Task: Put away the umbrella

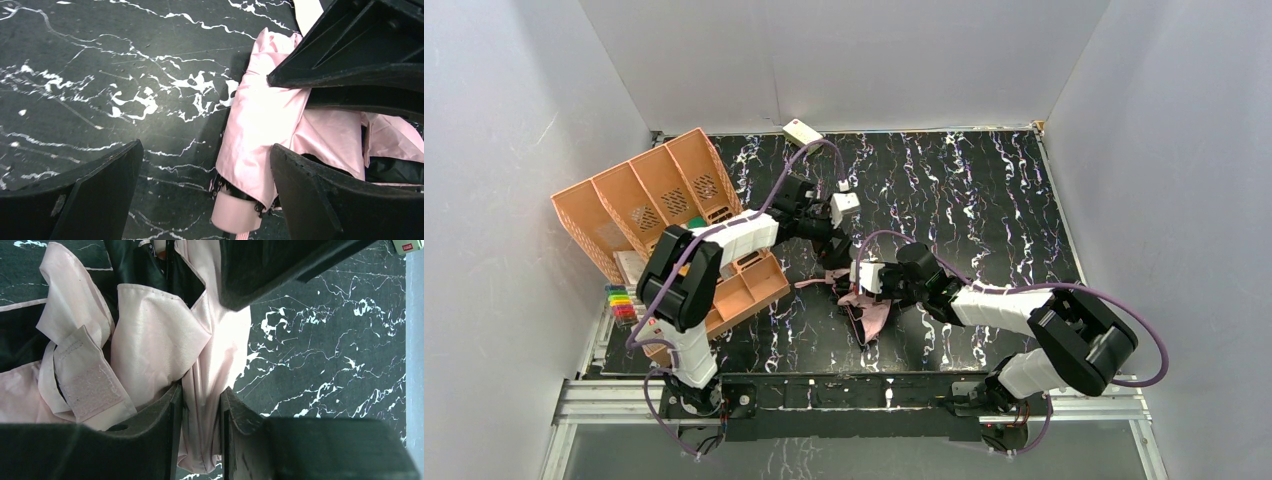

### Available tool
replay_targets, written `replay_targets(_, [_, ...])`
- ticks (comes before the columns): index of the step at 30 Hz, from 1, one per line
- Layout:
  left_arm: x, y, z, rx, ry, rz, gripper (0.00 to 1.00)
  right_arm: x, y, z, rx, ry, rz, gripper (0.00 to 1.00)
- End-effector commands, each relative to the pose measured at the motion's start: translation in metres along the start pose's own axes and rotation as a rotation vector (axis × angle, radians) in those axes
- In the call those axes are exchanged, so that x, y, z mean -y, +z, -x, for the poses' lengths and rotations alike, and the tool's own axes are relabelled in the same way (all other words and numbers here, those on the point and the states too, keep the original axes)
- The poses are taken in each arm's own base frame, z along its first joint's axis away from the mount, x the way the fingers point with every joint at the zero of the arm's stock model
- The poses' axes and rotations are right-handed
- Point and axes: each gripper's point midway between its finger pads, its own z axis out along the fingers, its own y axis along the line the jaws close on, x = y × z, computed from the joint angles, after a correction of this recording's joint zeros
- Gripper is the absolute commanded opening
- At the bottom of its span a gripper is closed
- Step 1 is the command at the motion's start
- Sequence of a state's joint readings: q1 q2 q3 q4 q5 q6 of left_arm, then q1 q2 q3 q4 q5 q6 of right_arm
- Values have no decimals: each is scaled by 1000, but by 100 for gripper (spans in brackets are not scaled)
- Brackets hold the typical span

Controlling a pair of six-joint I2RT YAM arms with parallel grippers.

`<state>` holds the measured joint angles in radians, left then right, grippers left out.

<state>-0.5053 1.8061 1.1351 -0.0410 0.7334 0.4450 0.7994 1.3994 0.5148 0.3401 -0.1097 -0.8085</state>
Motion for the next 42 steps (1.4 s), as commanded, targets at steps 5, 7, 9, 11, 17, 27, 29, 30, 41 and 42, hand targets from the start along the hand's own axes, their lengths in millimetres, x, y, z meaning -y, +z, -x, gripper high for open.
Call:
replay_targets(5, [32, 19, -8, -67, 6, -163, 98, -25, -7, -30, -102, -9, 79, 31])
replay_targets(7, [37, 20, -14, -81, -5, -182, 98, -25, -8, -31, -103, -10, 75, 32])
replay_targets(9, [44, 20, -17, -84, -15, -206, 98, -24, -7, -32, -108, -10, 73, 33])
replay_targets(11, [49, 20, -22, -97, -19, -221, 98, -25, -7, -32, -111, -10, 75, 33])
replay_targets(17, [62, 26, -31, -133, -34, -267, 98, -23, -7, -32, -111, -10, 67, 33])
replay_targets(27, [56, 37, -58, -247, -18, -225, 94, -18, -7, -27, -93, 3, 38, 34])
replay_targets(29, [55, 38, -65, -281, 6, -205, 86, -16, -7, -25, -82, 9, 33, 35])
replay_targets(30, [54, 37, -69, -296, 17, -196, 76, -15, -7, -23, -74, 12, 29, 35])
replay_targets(41, [47, 35, -78, -354, 31, -142, 25, 5, -21, 6, 13, 62, -46, 51])
replay_targets(42, [46, 35, -78, -358, 30, -134, 21, 9, -25, 9, 22, 73, -62, 53])
